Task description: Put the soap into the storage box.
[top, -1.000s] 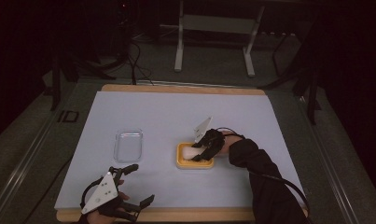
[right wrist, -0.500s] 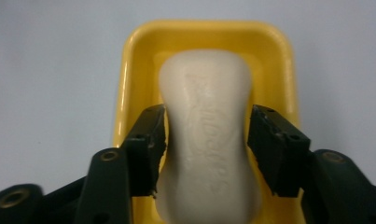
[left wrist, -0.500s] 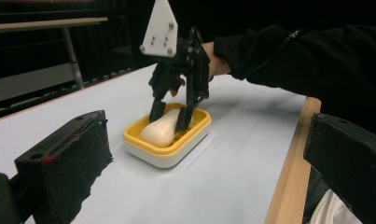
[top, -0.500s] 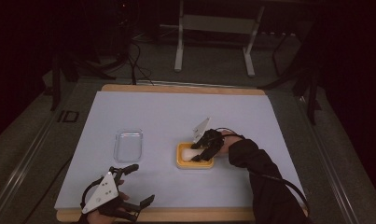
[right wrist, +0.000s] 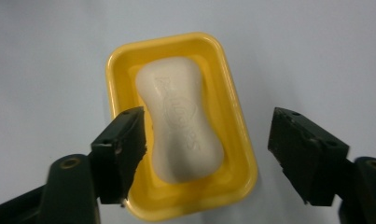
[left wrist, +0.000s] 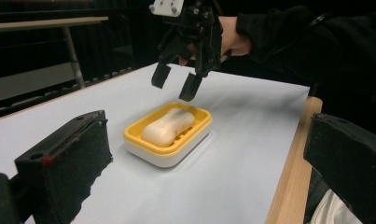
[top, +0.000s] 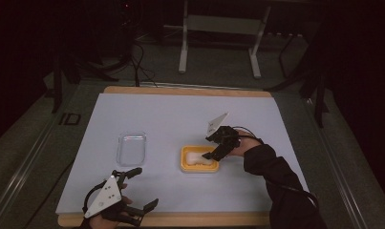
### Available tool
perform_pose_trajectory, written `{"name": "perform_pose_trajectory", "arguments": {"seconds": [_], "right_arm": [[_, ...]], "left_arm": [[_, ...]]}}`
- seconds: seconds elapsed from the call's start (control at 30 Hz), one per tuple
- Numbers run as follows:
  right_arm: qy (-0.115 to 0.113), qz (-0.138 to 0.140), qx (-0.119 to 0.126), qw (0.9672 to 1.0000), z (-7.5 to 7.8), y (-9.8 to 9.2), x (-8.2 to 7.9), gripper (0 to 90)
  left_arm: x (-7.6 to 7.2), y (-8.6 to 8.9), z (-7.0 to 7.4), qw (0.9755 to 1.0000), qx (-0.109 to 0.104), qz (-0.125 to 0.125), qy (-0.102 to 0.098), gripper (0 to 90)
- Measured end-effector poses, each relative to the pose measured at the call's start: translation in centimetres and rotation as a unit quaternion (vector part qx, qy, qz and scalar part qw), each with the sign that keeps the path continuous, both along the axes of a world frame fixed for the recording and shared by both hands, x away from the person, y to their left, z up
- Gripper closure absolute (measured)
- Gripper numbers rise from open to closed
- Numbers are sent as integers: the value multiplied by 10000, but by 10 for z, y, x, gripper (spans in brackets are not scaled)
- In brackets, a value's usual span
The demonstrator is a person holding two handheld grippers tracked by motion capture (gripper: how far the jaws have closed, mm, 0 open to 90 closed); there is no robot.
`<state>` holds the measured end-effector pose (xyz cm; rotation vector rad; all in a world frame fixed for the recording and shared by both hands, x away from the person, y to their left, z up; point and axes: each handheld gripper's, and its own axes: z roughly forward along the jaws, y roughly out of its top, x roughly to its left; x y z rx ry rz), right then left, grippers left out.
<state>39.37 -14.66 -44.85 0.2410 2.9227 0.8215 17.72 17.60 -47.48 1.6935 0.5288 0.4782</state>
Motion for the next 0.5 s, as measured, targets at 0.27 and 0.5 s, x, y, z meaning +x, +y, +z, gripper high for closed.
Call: {"name": "perform_pose_trajectory", "arguments": {"seconds": [0.27, 0.5], "right_arm": [[153, -678, 26, 9976, 8, -10, -3, 126], [-122, -1252, 260, 9917, 17, -28, -9, 132]], "left_arm": [[0, 0, 0, 10000, 24, 4, 8, 7], [0, 0, 0, 10000, 24, -6, 15, 7]]}}
